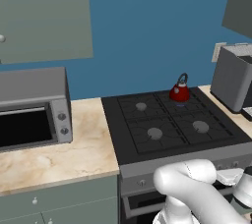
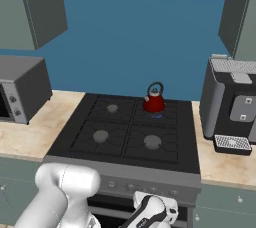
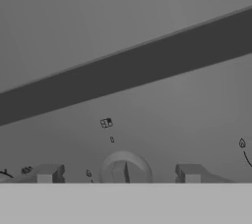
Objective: Lower the heat of the kettle.
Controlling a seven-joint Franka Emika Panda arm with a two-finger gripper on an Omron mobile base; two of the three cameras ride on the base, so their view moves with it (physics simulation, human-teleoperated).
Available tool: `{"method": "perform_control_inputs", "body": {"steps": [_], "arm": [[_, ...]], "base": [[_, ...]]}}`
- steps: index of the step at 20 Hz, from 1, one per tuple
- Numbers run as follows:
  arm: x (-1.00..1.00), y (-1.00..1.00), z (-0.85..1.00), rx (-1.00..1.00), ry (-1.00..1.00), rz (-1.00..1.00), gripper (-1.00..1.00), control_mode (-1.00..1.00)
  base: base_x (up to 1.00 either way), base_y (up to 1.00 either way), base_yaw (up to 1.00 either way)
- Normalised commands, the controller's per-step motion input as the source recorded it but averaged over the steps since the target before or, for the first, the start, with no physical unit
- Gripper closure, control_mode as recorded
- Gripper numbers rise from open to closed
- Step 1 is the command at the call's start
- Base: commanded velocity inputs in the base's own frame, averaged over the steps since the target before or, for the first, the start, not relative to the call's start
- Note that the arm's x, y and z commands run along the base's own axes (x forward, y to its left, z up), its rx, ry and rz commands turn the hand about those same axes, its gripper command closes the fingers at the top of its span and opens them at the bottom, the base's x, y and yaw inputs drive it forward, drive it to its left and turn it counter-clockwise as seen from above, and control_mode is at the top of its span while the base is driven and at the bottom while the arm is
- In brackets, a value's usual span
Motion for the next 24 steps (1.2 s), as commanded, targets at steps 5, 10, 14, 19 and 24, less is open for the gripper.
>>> {"method": "perform_control_inputs", "body": {"steps": [5,10,14,19,24], "arm": [[0.05,0.05,0.00,0.00,0.00,0.00,-1.00,-1.00],[0.03,0.08,0.00,0.00,0.00,0.00,-1.00,-1.00],[0.02,0.13,0.00,0.00,0.00,0.00,-1.00,-1.00],[0.02,0.04,0.00,0.00,0.00,0.00,1.00,-1.00],[0.04,0.09,0.00,0.00,0.00,0.00,1.00,-1.00]], "base": [[0.00,0.00,0.00],[0.00,0.00,0.00],[0.00,0.00,0.00],[0.00,0.00,0.00],[0.00,0.00,0.00]]}}
